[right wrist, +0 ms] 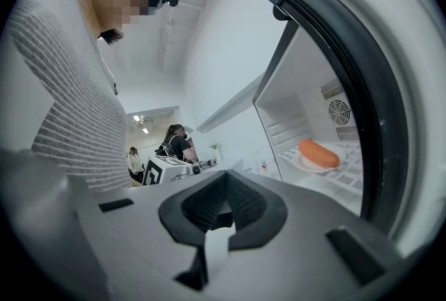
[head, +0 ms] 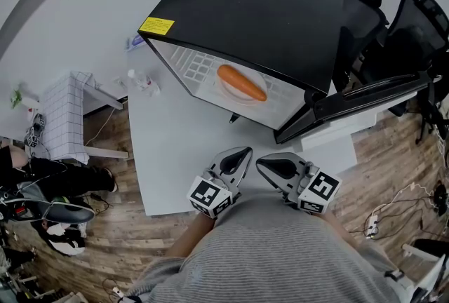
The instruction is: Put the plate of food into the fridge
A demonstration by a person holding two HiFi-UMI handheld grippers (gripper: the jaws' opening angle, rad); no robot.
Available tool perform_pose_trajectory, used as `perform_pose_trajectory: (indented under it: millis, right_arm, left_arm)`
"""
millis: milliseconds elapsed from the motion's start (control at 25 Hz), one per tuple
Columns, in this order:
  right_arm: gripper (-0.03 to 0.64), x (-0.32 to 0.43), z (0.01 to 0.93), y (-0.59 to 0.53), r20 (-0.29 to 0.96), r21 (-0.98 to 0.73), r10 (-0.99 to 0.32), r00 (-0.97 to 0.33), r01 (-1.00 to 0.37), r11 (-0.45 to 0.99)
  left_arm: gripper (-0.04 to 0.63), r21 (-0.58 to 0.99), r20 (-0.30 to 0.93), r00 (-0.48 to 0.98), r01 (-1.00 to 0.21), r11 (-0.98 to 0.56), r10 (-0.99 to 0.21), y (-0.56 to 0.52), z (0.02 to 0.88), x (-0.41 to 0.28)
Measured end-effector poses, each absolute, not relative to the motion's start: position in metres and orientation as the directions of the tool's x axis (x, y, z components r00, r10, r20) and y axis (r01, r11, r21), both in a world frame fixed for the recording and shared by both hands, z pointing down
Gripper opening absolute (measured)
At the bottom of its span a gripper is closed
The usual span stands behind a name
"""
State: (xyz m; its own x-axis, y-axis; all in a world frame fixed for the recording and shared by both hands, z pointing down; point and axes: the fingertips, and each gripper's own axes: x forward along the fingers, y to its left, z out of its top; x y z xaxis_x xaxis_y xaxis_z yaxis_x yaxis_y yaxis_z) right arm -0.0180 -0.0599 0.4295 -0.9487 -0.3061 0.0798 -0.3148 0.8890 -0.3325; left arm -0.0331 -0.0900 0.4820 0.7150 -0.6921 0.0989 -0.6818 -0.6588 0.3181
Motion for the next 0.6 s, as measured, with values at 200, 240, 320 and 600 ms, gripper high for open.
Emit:
perform_pose_trajectory:
  millis: [200, 240, 320, 600]
  right_arm:
    - [0.012, -0.0165, 0.4301, -0.0595, 0.085, -0.33, -0.308, -0.947, -0.319, 0.888]
    - [0.012, -0.0159, 0.4301, -0.0596, 0.086, -0.331, -0.31, -0.947, -0.32, 0.888]
    - [0.012, -0.0152, 0.4297, -0.0597, 0.088, -0.332, -0.311, -0.946, -0.323, 0.886]
    - [0.012, -0.0124, 0.4309, -0.0604, 0.087, -0.338, -0.315, -0.945, -0.326, 0.883]
  left_arm:
    - [0.011, 0.316, 0.1, 0.721, -0.677, -0.665, -0.686, -0.0909, 0.4831, -0.0298]
    - [0.011, 0.317, 0.1, 0.722, -0.676, -0.666, -0.685, -0.0912, 0.4829, -0.0293]
    - [0.011, 0.319, 0.1, 0.723, -0.674, -0.666, -0.683, -0.0918, 0.4826, -0.0287]
    - [0.011, 0.325, 0.11, 0.729, -0.669, -0.668, -0.676, -0.0925, 0.486, -0.0249]
